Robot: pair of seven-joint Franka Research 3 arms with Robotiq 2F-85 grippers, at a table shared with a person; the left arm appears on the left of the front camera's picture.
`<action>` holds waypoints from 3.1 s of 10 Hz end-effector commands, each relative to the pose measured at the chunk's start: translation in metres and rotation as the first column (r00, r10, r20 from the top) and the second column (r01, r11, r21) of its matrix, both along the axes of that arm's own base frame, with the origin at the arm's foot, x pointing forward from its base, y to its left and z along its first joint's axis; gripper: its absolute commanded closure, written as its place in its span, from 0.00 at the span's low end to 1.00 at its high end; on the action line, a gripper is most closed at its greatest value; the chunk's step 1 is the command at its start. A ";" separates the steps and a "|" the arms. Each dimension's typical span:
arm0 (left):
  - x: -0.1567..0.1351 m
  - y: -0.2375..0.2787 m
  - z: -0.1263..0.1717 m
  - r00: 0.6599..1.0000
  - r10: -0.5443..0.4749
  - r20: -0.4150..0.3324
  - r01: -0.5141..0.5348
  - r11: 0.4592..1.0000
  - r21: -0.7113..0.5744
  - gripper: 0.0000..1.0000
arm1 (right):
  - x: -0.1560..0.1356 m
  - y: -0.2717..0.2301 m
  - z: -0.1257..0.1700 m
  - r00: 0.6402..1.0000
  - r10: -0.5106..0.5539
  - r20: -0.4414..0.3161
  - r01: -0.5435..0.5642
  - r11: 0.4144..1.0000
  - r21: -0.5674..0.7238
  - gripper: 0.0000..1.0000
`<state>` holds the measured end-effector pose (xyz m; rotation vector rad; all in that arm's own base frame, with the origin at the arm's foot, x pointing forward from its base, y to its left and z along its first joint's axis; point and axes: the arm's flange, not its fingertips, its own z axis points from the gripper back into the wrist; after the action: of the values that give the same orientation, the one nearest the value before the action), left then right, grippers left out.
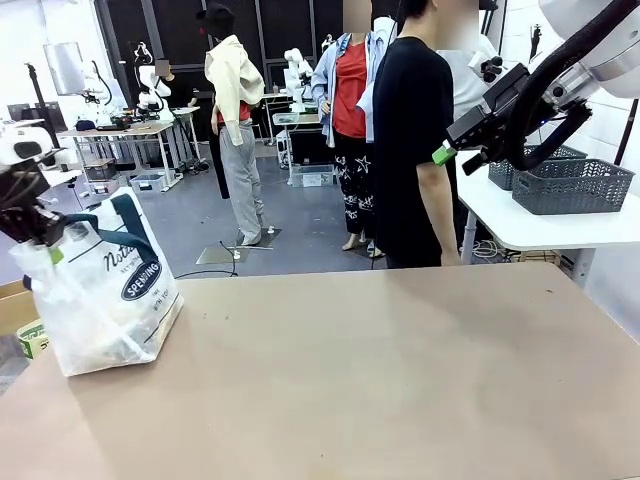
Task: Transfer purchased items from the store into the shopping bag.
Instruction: Move the Reusable shopping bag to the right side of the table.
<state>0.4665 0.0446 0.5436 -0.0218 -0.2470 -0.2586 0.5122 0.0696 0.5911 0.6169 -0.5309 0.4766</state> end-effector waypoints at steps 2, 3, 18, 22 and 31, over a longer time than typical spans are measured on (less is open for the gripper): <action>-0.004 0.020 -0.005 0.999 -0.004 0.036 0.004 1.000 -0.008 1.00 | 0.002 0.001 0.002 1.000 -0.005 -0.024 0.005 1.000 -0.014 0.00; -0.008 0.025 -0.004 1.000 -0.004 0.030 0.004 1.000 0.011 1.00 | 0.002 0.001 0.002 1.000 -0.005 -0.024 0.005 1.000 -0.014 0.00; -0.004 0.007 0.011 1.000 -0.010 0.005 0.010 1.000 -0.019 0.18 | 0.002 0.001 0.002 1.000 -0.005 -0.024 0.005 1.000 -0.014 0.00; -0.022 0.004 0.034 0.999 -0.050 0.018 0.050 0.999 0.010 0.00 | 0.002 0.001 0.002 1.000 -0.005 -0.024 0.005 1.000 -0.014 0.00; -0.050 -0.027 0.097 0.946 -0.318 0.068 0.319 0.948 -0.002 0.00 | 0.002 0.001 0.002 1.000 -0.005 -0.024 0.005 1.000 -0.014 0.00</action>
<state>0.4161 0.0161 0.6325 -0.0315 -0.3154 -0.5166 0.5122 0.0697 0.5909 0.6172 -0.5302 0.4761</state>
